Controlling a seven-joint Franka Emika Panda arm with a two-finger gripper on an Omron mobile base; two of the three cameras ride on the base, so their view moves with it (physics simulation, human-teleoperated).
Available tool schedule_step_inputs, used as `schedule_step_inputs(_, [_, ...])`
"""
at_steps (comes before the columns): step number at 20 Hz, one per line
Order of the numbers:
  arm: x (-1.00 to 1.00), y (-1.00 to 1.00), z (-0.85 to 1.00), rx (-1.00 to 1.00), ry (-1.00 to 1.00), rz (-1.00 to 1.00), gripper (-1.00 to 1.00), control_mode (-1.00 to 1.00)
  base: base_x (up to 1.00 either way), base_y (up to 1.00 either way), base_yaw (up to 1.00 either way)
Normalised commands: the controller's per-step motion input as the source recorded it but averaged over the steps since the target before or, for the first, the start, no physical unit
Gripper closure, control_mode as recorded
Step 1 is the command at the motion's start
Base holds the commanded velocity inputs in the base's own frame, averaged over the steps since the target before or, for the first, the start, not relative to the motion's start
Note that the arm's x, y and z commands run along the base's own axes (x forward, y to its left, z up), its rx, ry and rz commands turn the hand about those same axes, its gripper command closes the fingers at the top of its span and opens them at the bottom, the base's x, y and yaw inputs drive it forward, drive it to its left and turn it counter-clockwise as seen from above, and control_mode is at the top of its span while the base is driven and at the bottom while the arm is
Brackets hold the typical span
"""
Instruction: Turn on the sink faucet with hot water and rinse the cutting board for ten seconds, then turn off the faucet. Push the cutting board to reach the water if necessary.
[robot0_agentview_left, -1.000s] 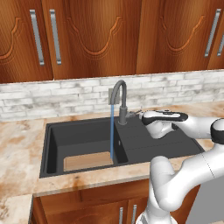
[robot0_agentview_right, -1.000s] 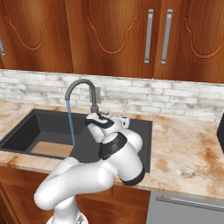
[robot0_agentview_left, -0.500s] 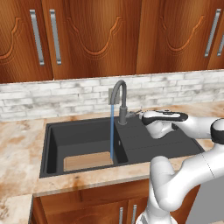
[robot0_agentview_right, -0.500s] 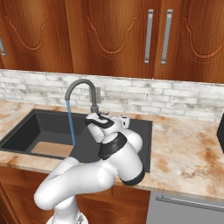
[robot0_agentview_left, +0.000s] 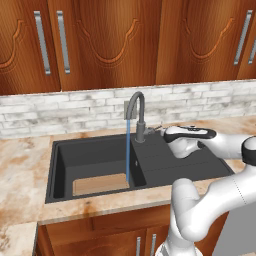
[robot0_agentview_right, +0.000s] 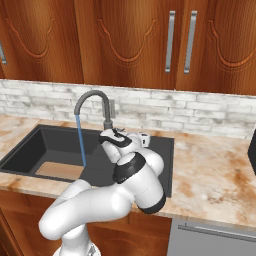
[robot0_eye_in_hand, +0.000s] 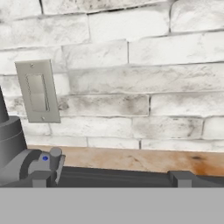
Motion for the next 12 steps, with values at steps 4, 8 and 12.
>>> schedule_step_inputs(4, [0.00,-0.13,-0.02,0.00,0.00,0.00,-1.00,-1.00,0.00,0.00,0.00])
schedule_step_inputs(8, [0.06,-0.08,-0.04,0.00,0.00,0.00,-1.00,-1.00,0.00,0.00,0.00])
schedule_step_inputs(12, [0.10,-0.03,-0.03,0.00,0.00,0.00,-1.00,-1.00,0.00,0.00,0.00])
